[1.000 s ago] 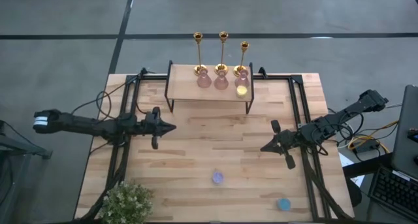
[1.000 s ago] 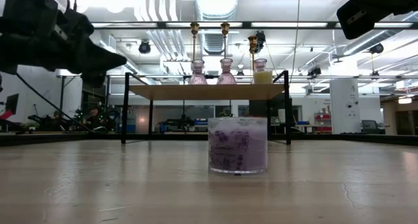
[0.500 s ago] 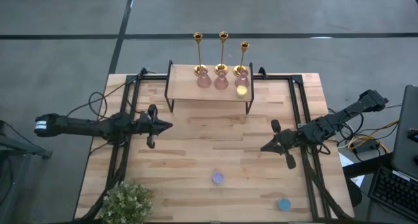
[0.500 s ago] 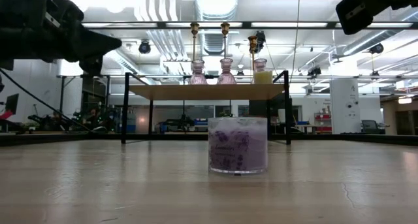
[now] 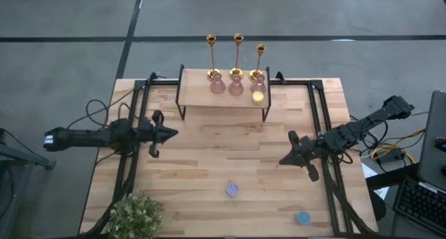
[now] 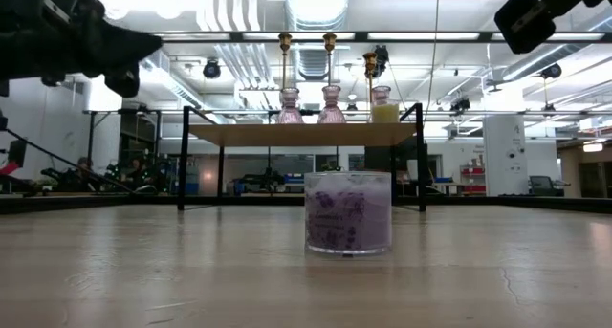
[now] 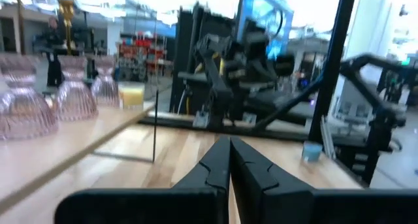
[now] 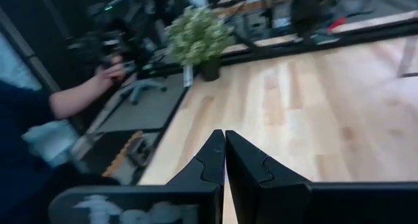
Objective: Pick & Place candle stick holders
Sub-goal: Put the blue scented candle on the shelf aligned with the other yellow scented candle
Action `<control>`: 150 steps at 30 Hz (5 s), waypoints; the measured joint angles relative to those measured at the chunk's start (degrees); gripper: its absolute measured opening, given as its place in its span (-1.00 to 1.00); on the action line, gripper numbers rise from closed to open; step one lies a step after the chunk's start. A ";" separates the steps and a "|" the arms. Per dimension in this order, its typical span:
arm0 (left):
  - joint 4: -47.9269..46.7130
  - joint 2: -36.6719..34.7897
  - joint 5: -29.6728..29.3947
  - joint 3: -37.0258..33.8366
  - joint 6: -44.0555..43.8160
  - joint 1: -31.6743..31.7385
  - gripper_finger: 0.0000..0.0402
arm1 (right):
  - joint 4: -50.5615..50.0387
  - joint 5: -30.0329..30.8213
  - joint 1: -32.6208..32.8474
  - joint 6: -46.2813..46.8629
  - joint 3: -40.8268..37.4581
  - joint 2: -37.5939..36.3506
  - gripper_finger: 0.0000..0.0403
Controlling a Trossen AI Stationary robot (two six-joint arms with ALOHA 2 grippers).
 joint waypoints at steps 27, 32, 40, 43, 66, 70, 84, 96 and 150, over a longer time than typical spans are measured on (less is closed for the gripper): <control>-1.48 -0.92 -0.31 0.11 -2.84 0.00 -0.93 | -38.74 -6.16 19.02 26.26 33.72 39.63 -0.96; -1.46 -0.92 -0.31 0.13 -2.84 0.02 -0.93 | -53.02 -6.23 23.85 33.40 43.64 49.58 -0.96; -1.46 -0.92 -0.29 0.18 -2.84 0.00 -0.93 | -60.00 -6.41 30.21 37.57 55.03 63.15 -0.96; -1.46 -0.92 -0.29 0.20 -2.84 0.02 -0.93 | -63.39 -6.85 32.48 40.49 58.76 67.52 -0.96; -1.46 -0.90 -0.29 0.20 -2.84 0.00 -0.93 | -69.46 -6.38 38.84 40.33 64.72 78.79 -0.59; -1.46 -0.90 -0.29 0.20 -2.84 0.00 -0.93 | -69.41 -6.38 38.85 40.63 64.67 79.24 -0.65; -1.46 -0.90 -0.29 0.22 -2.84 0.00 -0.93 | -69.22 -5.05 38.84 41.74 64.26 79.24 -0.74; -1.46 -0.90 -0.28 0.20 -2.84 0.01 -0.93 | -68.76 -4.83 38.84 42.19 63.63 79.24 -0.74; -1.46 -0.92 -0.26 0.22 -2.83 0.01 -0.93 | -75.52 -0.21 15.51 9.77 63.67 65.85 -0.96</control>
